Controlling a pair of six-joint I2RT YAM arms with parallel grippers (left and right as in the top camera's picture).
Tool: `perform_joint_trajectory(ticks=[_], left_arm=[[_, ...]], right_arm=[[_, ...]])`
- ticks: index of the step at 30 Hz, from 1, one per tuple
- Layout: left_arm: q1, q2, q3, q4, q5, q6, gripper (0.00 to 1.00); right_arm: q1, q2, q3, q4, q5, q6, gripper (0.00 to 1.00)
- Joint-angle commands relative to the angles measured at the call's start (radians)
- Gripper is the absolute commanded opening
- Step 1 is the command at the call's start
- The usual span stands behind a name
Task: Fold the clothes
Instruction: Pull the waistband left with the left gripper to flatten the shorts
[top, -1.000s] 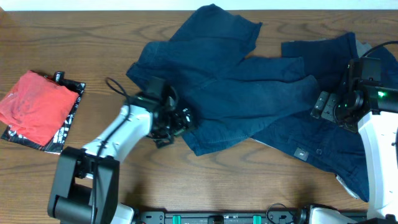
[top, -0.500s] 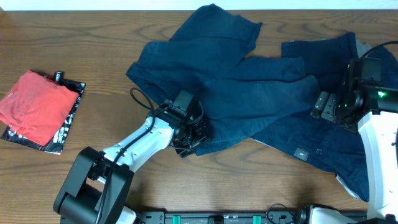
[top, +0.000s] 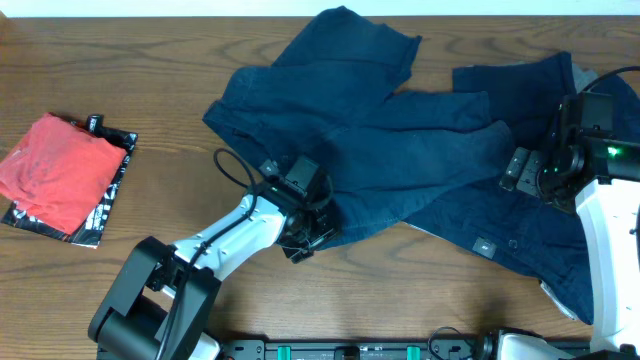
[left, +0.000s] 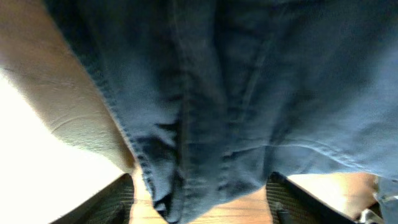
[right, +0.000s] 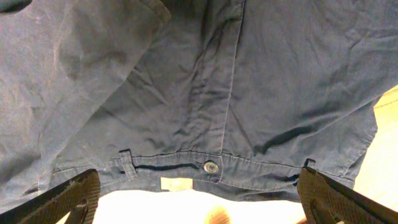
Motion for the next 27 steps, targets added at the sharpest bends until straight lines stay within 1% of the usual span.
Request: perform_joint_trajectory(ticks=[1,3,4,8,12,16,18,20,21,22,23,25,26,27], left_arm=[[-0.009,0.014,-0.01,0.003,-0.07,-0.015,0.32],[-0.006,0.014,-0.01,0.001,-0.086,-0.014,0.1],[-0.003,0.014,-0.01,0.001,-0.089,-0.009,0.06],[0.031,0.014,-0.01,-0.013,-0.089,0.074,0.06],[0.154,0.002,-0.008,-0.092,-0.097,0.195,0.06],[0.371,-0.044,0.018,-0.236,-0.18,0.349,0.06],[0.485,-0.076,0.026,-0.279,-0.196,0.413,0.06],[0.591,-0.108,0.026,-0.308,-0.196,0.445,0.06],[0.641,-0.123,0.026,-0.326,-0.196,0.446,0.06],[0.678,-0.133,0.026,-0.341,-0.196,0.446,0.06],[0.716,-0.142,0.026,-0.36,-0.196,0.446,0.06],[0.762,-0.147,0.026,-0.388,-0.196,0.446,0.06],[0.776,-0.147,0.025,-0.398,-0.196,0.454,0.06],[0.782,-0.147,0.025,-0.402,-0.196,0.462,0.06]], right_arm=[[-0.006,-0.004,0.008,0.0,0.003,-0.011,0.99],[-0.006,-0.004,0.008,-0.001,0.003,-0.011,0.99],[-0.006,-0.004,0.008,-0.001,0.003,-0.011,0.99],[-0.006,-0.004,0.008,-0.004,0.003,-0.012,0.99],[-0.006,-0.004,0.008,-0.005,0.003,-0.024,0.99],[-0.006,-0.004,0.008,-0.005,-0.017,-0.069,0.99],[-0.006,-0.003,0.008,0.0,-0.088,-0.128,0.98],[-0.006,0.005,0.007,0.01,-0.195,-0.2,0.95],[-0.003,0.013,0.006,0.022,-0.266,-0.233,0.9],[-0.003,0.017,0.006,0.028,-0.297,-0.244,0.88],[-0.003,0.026,0.006,0.043,-0.359,-0.261,0.8],[-0.002,0.045,0.004,0.077,-0.444,-0.28,0.56],[0.002,0.058,0.003,0.097,-0.467,-0.281,0.39],[0.004,0.071,0.002,0.116,-0.469,-0.275,0.26]])
